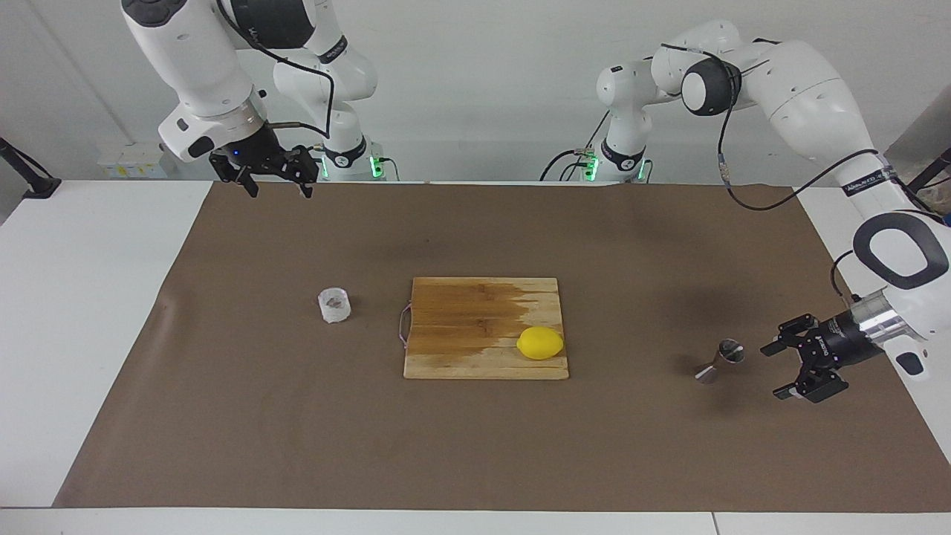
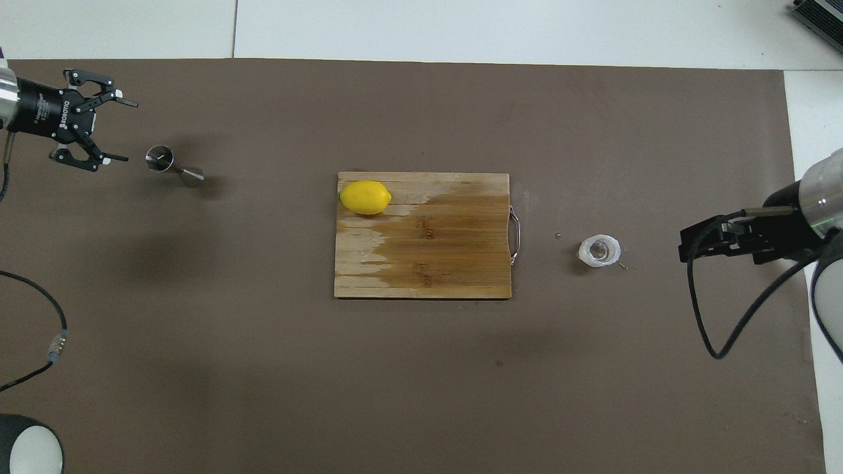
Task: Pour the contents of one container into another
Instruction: 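Open the left gripper and grasp the small metal cup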
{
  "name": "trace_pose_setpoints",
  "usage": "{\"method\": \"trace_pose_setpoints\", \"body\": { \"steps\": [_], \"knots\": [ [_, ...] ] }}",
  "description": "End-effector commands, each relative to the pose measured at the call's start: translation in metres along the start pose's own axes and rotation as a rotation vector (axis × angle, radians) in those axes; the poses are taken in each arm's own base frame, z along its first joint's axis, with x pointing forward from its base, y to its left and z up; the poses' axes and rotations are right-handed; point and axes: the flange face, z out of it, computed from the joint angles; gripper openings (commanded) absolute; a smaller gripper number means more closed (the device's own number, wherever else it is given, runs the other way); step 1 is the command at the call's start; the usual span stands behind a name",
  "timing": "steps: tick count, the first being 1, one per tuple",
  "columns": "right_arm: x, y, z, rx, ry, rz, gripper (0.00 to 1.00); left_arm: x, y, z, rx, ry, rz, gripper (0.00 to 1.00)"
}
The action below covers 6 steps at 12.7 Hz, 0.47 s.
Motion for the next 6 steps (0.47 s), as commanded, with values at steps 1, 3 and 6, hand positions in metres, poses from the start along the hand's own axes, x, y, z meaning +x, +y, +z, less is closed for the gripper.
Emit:
{"method": "trace_pose_setpoints", "body": {
  "steps": [1,3,6],
  "knots": [
    [-0.002,0.002,-0.004,0.005,0.009,0.022,1.0,0.017,-0.021,0.003,-0.004,-0.069,-0.105,1.0],
    [-0.002,0.002,-0.004,0.003,0.009,0.022,1.0,0.025,-0.035,0.023,0.007,-0.12,-0.152,1.0],
    [-0.002,0.002,-0.004,0.003,0.009,0.022,1.0,0.03,-0.06,0.046,-0.044,-0.16,-0.23,1.0]
  ]
}}
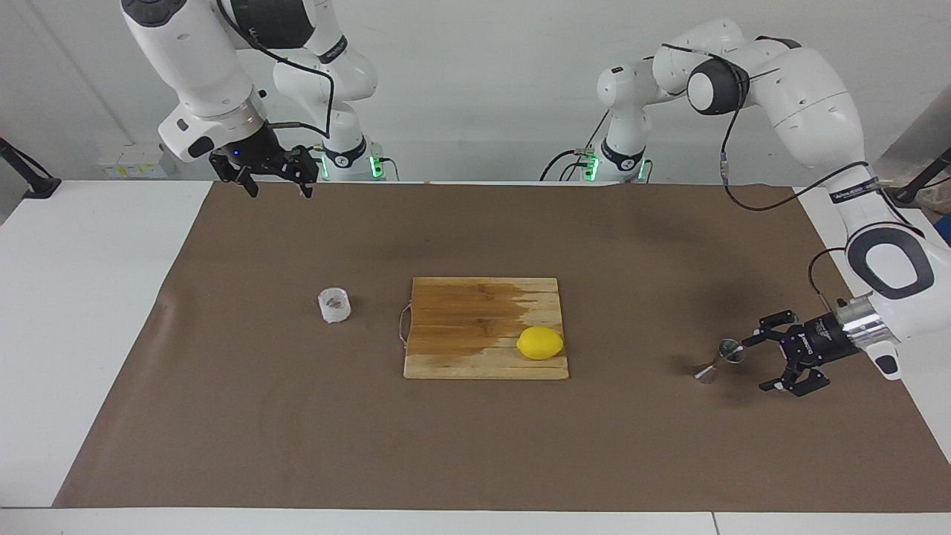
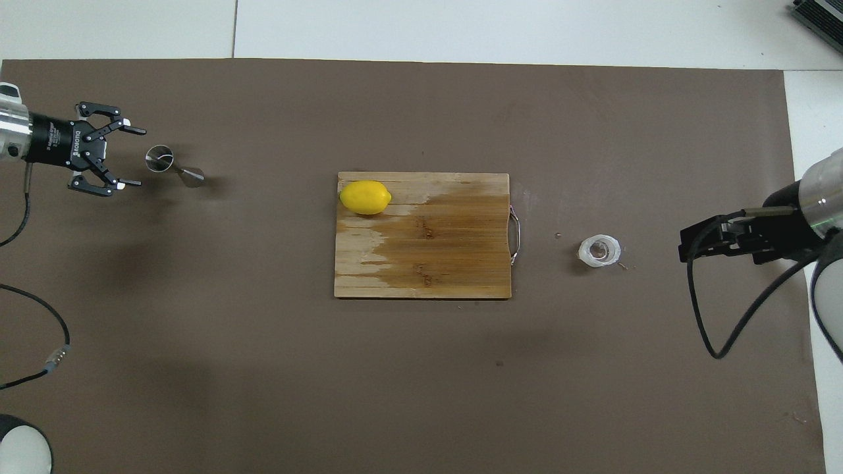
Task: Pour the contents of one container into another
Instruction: 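Open the left gripper and grasp the small metal cup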
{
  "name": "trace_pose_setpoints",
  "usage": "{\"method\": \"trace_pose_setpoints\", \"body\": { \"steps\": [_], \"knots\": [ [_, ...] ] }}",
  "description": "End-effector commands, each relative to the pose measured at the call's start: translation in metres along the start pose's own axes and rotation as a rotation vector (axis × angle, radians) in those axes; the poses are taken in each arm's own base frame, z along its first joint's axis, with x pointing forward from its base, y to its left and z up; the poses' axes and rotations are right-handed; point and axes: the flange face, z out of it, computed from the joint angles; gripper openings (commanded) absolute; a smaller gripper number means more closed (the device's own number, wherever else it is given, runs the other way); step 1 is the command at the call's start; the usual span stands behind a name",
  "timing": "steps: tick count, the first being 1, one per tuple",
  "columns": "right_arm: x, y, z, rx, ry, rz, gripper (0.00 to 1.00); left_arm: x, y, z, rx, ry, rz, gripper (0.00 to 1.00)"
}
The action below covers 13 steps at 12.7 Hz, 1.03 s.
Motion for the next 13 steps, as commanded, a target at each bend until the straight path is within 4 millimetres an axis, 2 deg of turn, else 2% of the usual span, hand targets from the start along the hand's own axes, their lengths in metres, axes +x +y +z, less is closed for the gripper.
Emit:
{"method": "trace_pose_setpoints", "body": {
  "steps": [1,3,7,10,12,13],
  "knots": [
    [-0.002,0.002,-0.004,0.003,0.009,0.022,1.0,-0.005,-0.03,0.017,-0.03,-0.042,-0.073,1.0],
    [-0.002,0.002,-0.004,0.003,0.009,0.022,1.0,0.0,-0.053,0.033,-0.084,-0.096,-0.156,1.0],
    [-0.002,0.002,-0.004,0.003,0.009,0.022,1.0,-0.007,-0.059,0.043,-0.141,-0.188,-0.21,1.0],
    [-0.002,0.002,-0.004,0.003,0.009,0.022,1.0,-0.015,-0.065,0.062,-0.189,-0.221,-0.221,1.0],
    [-0.002,0.002,-0.004,0.003,0.009,0.022,1.0,-0.014,-0.065,0.061,-0.203,-0.227,-0.232,1.0],
    [-0.002,0.002,-0.004,0.003,0.009,0.022,1.0,-0.012,-0.066,0.059,-0.222,-0.244,-0.248,0.76]
  ]
}}
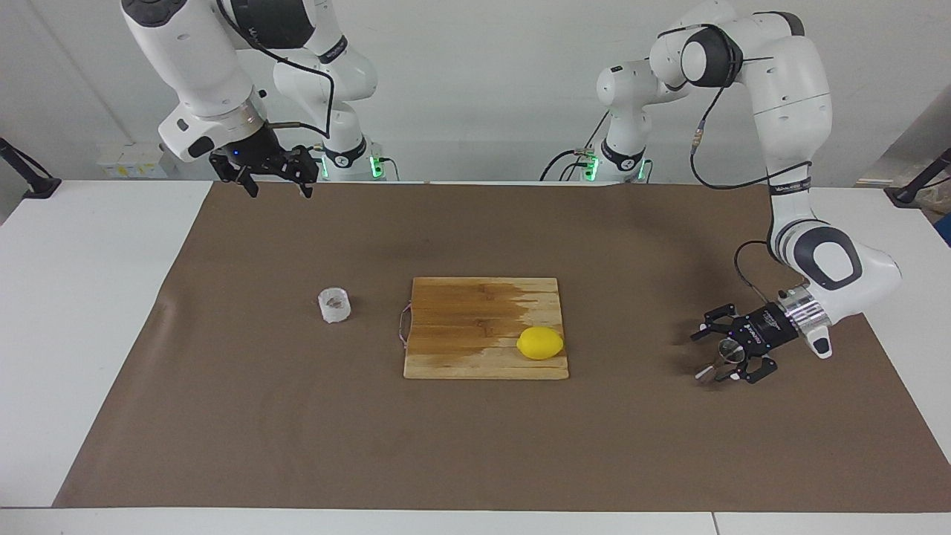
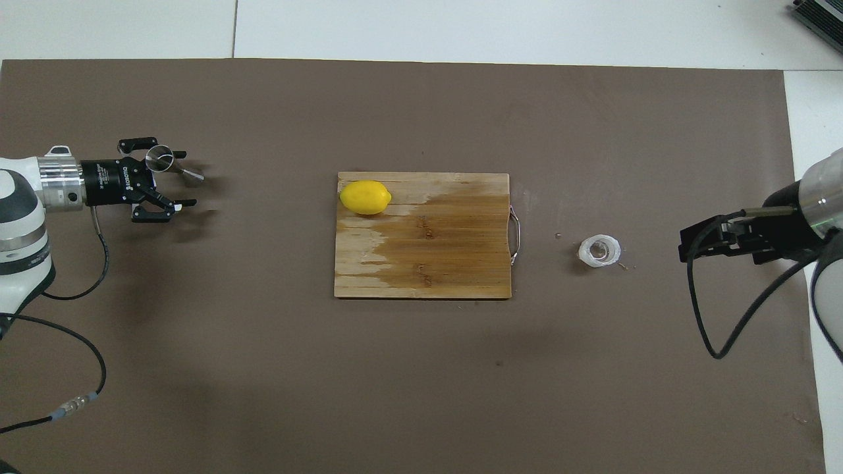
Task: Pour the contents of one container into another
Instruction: 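Open the left gripper and grasp the small metal cup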
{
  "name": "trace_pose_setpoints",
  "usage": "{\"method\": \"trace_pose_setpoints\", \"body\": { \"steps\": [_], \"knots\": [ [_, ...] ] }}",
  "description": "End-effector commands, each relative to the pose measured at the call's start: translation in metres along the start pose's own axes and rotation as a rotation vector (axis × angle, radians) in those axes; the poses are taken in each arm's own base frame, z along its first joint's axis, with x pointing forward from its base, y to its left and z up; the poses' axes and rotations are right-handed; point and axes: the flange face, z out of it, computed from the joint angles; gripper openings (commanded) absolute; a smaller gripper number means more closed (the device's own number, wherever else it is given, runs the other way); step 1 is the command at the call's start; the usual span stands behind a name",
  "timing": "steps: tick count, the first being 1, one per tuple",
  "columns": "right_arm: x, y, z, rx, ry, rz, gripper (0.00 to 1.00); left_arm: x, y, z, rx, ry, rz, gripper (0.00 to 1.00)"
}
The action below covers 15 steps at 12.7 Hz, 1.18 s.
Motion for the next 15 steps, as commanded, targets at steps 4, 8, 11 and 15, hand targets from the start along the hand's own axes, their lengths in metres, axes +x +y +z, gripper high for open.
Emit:
{"method": "trace_pose_setpoints", "body": {
  "steps": [4,8,11,15],
  "knots": [
    [-0.002,0.002,-0.004,0.003,0.009,0.022,1.0,0.006,-0.007,-0.023,-0.086,-0.029,-0.042,0.1],
    [-0.002,0.002,-0.004,0.003,0.009,0.022,1.0,0.0,-0.004,-0.041,-0.111,-0.048,-0.052,0.0],
    [-0.002,0.002,-0.004,0.003,0.009,0.022,1.0,-0.044,-0.001,-0.039,-0.104,-0.061,-0.065,0.0],
    [-0.002,0.002,-0.004,0.003,0.009,0.022,1.0,-0.139,-0.016,-0.008,-0.028,-0.095,-0.009,0.0]
  ]
}}
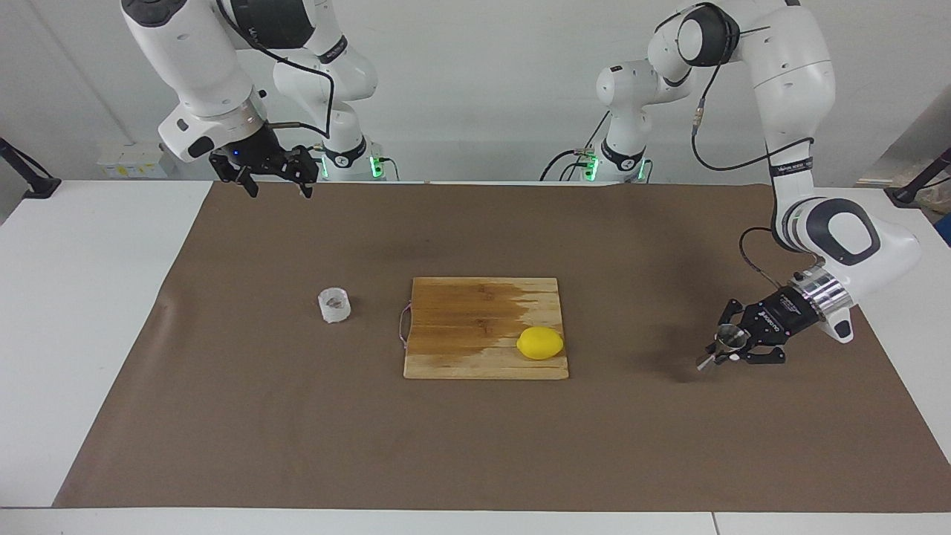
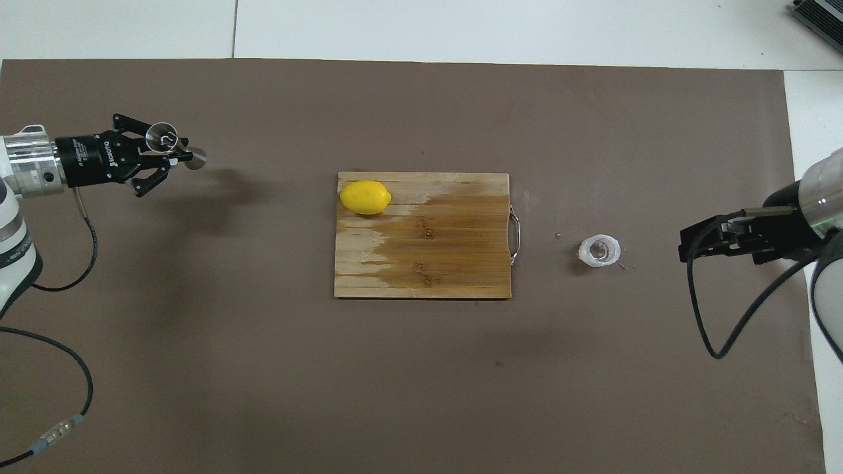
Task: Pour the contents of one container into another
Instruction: 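Carry the metal cup with the left gripper over the cutting board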
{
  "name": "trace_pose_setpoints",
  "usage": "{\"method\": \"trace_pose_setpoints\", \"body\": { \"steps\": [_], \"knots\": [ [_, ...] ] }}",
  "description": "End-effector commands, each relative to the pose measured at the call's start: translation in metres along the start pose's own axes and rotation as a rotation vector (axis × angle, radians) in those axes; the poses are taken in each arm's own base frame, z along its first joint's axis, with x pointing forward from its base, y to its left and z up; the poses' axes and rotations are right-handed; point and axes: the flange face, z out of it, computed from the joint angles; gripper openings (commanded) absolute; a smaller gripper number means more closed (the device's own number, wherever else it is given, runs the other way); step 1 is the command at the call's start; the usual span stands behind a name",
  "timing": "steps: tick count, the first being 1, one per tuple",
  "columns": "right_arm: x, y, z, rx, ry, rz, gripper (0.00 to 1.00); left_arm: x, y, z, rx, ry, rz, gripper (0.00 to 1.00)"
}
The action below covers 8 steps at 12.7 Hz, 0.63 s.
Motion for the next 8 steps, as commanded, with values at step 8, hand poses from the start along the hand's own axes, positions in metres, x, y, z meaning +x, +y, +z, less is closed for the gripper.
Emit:
{"method": "trace_pose_setpoints", "body": {
  "steps": [8],
  "knots": [
    [-0.002,0.002,-0.004,0.003,0.009,0.022,1.0,-0.163,-0.097,0.138,0.215,-0.09,0.166,0.0]
  ]
}}
